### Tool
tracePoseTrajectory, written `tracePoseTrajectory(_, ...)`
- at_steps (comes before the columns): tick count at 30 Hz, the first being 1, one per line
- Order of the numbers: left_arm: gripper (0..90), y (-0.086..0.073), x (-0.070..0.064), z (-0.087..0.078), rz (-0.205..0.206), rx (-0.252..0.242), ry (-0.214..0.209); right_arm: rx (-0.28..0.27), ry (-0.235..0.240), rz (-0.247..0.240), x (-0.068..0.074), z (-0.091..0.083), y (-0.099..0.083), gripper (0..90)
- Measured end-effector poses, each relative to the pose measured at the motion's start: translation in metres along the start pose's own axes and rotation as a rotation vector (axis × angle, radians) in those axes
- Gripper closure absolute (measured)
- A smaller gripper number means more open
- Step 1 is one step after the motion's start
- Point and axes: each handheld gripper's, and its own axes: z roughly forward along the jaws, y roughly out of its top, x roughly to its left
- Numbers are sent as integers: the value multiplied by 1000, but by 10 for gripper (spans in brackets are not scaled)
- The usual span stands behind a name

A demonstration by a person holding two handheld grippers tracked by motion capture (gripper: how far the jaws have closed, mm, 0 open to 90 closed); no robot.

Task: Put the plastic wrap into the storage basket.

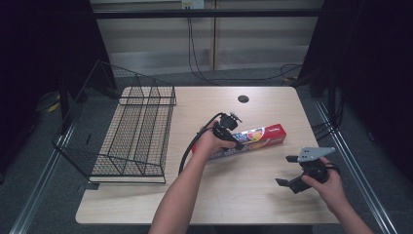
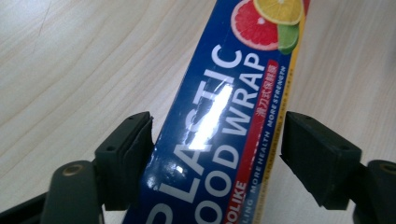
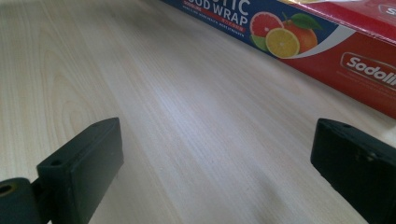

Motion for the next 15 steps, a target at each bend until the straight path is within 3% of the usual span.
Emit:
tracePoseTrajectory(4, 284, 1, -2, 2, -49, 26, -5, -3, 1, -5, 0, 0, 0, 25)
tracePoseTrajectory(5, 302, 2, -2, 1, -40, 56, -13, -3, -1, -5, 0, -1, 0, 24)
tracePoseTrajectory(6, 327, 2, -2, 1, -40, 56, -13, -3, -1, -5, 0, -1, 0, 24)
tracePoseTrajectory(8, 351, 2, -6, 0, -71, 69, -28, -5, -1, 0, 0, -1, 0, 24)
tracePoseTrajectory(9, 376, 2, -6, -1, -55, 78, -26, -4, 4, -4, 0, 0, 0, 24)
tracePoseTrajectory(11, 399, 2, -12, -2, -95, 88, -17, -3, 2, -4, 0, 0, 0, 24)
tracePoseTrajectory(15, 431, 3, -15, -5, -88, 108, -16, -10, 9, -6, 0, -1, 0, 24)
